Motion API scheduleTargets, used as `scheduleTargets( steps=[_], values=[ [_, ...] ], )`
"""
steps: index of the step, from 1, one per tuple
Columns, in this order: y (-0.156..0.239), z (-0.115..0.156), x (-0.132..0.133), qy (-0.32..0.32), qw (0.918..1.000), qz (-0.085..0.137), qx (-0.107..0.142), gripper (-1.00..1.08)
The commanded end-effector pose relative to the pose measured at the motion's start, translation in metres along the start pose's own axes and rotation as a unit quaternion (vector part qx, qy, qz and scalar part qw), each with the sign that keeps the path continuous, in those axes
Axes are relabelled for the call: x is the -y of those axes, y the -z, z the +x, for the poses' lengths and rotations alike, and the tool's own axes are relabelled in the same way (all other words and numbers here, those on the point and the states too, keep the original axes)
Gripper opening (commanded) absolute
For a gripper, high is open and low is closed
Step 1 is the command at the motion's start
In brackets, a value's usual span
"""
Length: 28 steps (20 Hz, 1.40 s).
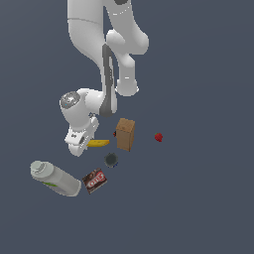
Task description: Pick up a designated object from a clutter of objects.
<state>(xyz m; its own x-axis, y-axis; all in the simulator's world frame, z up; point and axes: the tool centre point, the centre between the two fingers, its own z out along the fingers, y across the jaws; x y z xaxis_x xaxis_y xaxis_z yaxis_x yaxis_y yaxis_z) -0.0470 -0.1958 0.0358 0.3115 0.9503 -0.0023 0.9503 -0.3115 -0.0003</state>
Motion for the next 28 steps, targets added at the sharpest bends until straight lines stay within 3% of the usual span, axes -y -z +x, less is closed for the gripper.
scheduleTargets(
  steps=[1, 12, 28],
  values=[
    [0.010, 0.010, 0.004, 0.000, 1.0000, -0.001, 0.000, -1.00],
    [0.077, 0.077, 0.039, 0.001, 1.0000, 0.000, 0.003, -1.00],
    [0.198, 0.199, 0.097, 0.002, 1.0000, 0.001, 0.000, -1.00]
  ],
)
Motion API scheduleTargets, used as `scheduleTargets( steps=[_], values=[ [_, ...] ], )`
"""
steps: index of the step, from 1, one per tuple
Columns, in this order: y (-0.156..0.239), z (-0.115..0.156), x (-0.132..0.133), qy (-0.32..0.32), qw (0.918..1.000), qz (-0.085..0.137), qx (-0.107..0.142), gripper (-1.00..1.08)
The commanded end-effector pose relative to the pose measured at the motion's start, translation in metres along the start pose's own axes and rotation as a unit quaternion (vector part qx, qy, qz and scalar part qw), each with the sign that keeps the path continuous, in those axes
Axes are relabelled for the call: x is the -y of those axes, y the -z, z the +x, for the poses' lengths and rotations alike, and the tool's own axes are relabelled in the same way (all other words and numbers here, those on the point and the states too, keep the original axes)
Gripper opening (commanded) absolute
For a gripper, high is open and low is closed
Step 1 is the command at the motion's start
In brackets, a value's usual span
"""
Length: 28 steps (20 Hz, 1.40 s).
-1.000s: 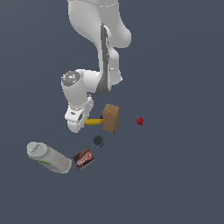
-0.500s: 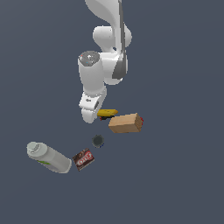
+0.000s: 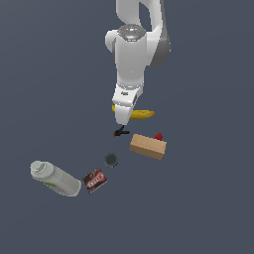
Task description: Pick up a designated object from a clutter of objects.
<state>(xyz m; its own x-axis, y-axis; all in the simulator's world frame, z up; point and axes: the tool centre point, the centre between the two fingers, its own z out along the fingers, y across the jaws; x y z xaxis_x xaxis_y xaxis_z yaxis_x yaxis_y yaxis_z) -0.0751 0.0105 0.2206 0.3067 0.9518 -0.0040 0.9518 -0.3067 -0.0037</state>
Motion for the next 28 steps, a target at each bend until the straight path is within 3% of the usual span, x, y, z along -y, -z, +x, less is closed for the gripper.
scheduleTargets(
  steps=[1, 16, 28],
  values=[
    [0.021, 0.020, 0.009, 0.000, 1.0000, -0.001, -0.001, -1.00],
    [0.135, 0.130, 0.057, -0.001, 1.0000, -0.001, -0.002, -1.00],
    [0.176, 0.168, 0.069, -0.003, 1.0000, -0.002, -0.002, -1.00]
  ],
)
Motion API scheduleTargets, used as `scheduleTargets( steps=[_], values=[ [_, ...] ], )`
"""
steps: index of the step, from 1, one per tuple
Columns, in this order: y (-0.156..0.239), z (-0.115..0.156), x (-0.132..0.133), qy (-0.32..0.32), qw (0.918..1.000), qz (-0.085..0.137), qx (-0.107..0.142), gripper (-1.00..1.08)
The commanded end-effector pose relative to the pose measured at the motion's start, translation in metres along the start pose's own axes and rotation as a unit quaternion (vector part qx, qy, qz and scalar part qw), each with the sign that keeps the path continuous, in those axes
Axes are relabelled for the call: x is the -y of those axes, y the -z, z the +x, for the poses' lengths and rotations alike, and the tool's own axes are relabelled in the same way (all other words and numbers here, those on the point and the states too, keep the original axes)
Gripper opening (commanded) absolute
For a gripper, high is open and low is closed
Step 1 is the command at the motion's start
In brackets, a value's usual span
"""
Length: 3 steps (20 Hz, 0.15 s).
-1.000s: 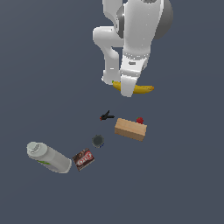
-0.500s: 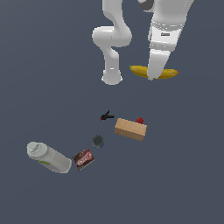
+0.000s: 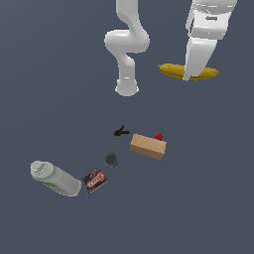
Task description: Pick up a designated object from a clutter of objects.
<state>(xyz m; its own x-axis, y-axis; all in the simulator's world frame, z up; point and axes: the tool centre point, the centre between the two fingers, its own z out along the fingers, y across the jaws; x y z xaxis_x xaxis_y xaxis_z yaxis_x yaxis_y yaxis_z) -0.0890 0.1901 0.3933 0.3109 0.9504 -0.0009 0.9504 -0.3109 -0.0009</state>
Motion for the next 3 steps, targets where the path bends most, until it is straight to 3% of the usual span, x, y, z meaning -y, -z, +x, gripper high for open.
scheduleTargets(
  steps=[1, 3],
  values=[
    [0.0036, 0.0031, 0.0003, 0.000, 1.0000, 0.000, 0.000, -1.00],
    [0.0039, 0.0035, 0.0002, 0.000, 1.0000, 0.000, 0.000, -1.00]
  ],
)
